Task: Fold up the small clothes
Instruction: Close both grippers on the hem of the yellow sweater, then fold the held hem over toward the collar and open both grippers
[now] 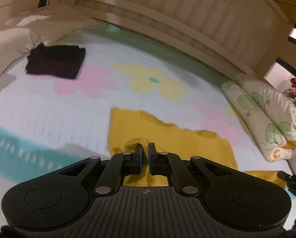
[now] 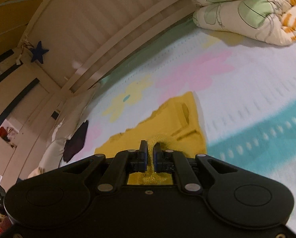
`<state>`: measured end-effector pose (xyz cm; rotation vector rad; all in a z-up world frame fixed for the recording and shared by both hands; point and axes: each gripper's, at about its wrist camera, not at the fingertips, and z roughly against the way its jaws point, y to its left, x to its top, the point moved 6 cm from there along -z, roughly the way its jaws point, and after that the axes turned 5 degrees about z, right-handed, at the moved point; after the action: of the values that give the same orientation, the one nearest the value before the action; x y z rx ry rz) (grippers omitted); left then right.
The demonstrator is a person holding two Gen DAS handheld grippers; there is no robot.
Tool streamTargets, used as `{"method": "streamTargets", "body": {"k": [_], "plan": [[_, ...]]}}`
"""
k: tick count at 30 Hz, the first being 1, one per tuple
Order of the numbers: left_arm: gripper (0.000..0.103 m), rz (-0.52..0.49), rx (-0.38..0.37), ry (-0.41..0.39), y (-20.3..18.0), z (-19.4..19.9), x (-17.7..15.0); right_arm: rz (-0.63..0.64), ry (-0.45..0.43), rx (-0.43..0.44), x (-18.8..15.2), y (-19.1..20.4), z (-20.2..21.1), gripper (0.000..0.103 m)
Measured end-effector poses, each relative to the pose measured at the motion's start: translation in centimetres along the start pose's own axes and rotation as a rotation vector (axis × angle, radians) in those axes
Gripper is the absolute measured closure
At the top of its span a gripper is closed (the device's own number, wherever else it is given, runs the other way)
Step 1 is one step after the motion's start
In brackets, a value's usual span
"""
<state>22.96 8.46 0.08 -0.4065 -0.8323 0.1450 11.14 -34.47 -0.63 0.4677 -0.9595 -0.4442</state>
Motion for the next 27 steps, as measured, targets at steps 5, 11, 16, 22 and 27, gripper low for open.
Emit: {"method": "streamTargets", "body": {"k": [5,11,16,22,27], "plan": [[0.098,0.008,0.020,0.007,0.4,-3.3,2.2,0.006,-0.004,-0.022,2.7,-0.3,-3.8,0.090],[0.098,0.033,0.042,0.056,1.1,-8.1,2.8,-0.002,0.009,-0.067,4.8,-1.7,-8.7,0.090],[0.098,0.057,0.069,0.092,2.1,-11.6,2.7,-0.025,0.031,-0.096,5.2,-2.9,-12.5,0.090],[0.097,0.075,0.101,0.117,3.3,-15.1,2.4,-0.028,0.067,-0.127,5.0,-3.9,-16.1,0.088],[0.097,0.098,0.085,0.098,4.0,-17.1,2.5,-0.032,0.086,-0.169,4.5,-4.9,-17.9,0.083]]}}
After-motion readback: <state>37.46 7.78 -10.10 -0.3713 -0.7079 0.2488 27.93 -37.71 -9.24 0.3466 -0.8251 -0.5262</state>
